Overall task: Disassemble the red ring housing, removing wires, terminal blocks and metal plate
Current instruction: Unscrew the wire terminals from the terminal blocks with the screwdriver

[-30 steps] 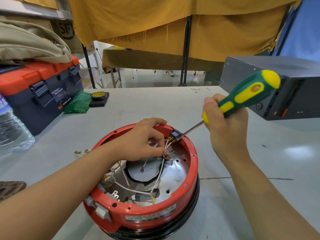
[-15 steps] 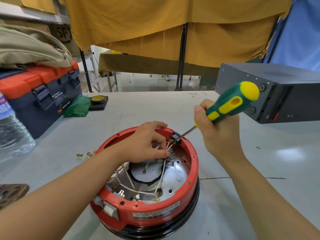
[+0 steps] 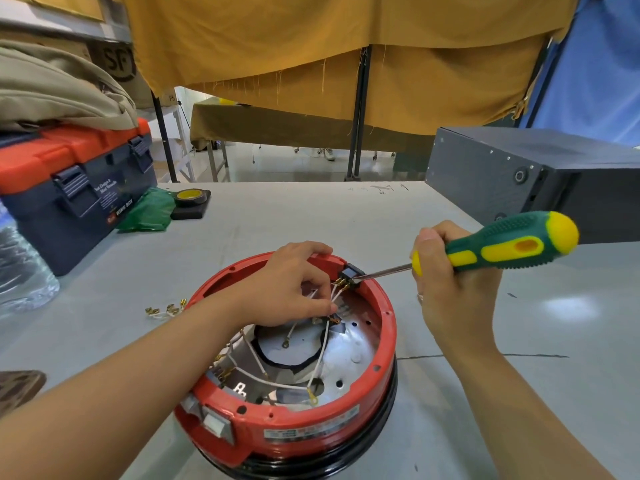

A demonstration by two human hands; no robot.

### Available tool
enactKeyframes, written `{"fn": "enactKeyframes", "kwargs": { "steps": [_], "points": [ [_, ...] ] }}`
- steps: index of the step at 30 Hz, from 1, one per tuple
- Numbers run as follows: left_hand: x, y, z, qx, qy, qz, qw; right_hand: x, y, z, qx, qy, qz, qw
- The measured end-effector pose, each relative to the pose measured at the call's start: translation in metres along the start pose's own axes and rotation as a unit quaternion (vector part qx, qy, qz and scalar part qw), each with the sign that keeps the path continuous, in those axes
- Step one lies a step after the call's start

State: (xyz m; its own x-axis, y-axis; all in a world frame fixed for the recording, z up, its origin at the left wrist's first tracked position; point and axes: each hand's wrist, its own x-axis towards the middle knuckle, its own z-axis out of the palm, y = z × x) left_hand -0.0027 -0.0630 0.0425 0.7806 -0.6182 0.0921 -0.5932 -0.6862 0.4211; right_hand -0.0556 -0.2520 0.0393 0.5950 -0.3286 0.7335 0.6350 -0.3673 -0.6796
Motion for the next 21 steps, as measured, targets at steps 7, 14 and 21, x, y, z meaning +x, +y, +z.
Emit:
{"fn": "enactKeyframes", "kwargs": {
  "steps": [7,14,21],
  "points": [
    [-0.0003,0.0014,-0.0010,-0.001,-0.002,0.001,1.000,-0.0034,0.0008,-0.0039,0.006,0.001,0.024,1.000],
    [0.0002,-0.0002,-0.0004,-0.004,-0.003,-0.001,1.000,-0.0032,-0.0010,-0.0042,-0.006,0.007,0.025,1.000],
    [0.0005,0.0004,-0.0005,-0.005,-0.004,-0.004,1.000,-0.0027,0.0004,-0.0043,-0.007,0.002,0.029,1.000]
  ]
}}
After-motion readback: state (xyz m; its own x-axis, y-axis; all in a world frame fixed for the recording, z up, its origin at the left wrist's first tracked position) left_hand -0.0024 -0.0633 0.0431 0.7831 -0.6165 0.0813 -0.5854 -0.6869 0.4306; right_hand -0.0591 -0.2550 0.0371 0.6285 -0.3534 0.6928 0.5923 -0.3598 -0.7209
